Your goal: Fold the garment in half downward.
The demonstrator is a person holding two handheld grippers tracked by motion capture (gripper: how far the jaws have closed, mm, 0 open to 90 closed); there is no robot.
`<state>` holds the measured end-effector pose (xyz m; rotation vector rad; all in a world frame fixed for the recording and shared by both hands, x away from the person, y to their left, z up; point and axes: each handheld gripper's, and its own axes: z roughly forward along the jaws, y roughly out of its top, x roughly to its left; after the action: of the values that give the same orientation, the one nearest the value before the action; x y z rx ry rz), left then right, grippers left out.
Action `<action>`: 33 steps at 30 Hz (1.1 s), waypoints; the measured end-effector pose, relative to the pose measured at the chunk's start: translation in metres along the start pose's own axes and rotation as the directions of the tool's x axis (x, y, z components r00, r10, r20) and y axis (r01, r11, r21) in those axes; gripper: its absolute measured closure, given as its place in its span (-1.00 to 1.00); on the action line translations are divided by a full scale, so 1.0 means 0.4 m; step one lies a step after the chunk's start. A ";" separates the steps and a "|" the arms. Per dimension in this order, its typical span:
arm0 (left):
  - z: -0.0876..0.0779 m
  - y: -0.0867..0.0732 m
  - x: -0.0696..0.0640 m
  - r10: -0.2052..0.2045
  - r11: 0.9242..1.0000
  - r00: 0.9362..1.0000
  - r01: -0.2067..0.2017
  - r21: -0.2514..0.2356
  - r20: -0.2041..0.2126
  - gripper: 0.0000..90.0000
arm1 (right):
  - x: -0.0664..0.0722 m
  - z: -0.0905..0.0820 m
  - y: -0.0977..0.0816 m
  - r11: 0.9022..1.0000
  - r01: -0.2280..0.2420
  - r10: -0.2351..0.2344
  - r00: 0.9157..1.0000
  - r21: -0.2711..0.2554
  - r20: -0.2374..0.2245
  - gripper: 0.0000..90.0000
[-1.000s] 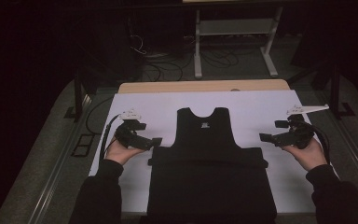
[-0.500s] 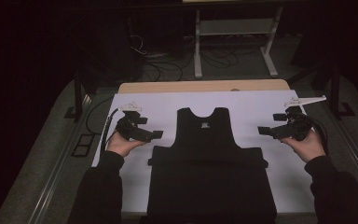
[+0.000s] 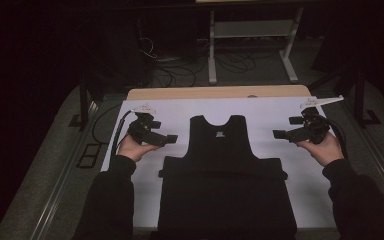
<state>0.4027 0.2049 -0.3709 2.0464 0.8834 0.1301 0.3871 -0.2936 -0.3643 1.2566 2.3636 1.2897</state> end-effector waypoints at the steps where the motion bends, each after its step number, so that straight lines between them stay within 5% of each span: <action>1: 0.002 0.001 0.001 -0.002 1.000 1.000 0.002 -0.003 0.000 -1.00 | -0.001 0.001 0.003 1.000 0.001 -0.001 1.000 0.000 0.000 -1.00; 18: 0.047 0.026 0.026 -0.021 1.000 1.000 0.021 0.016 -0.007 -1.00 | -0.004 0.049 0.054 1.000 0.013 -0.013 1.000 0.018 -0.011 -1.00; 33: 0.107 0.016 0.041 -0.060 0.998 0.998 0.060 0.024 0.004 -1.00 | -0.019 0.115 0.049 0.999 -0.006 0.007 1.000 0.042 -0.026 -1.00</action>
<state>0.4353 0.1836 -0.3958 2.0391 0.9468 0.0826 0.4265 -0.2655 -0.3793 1.2675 2.4181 1.2728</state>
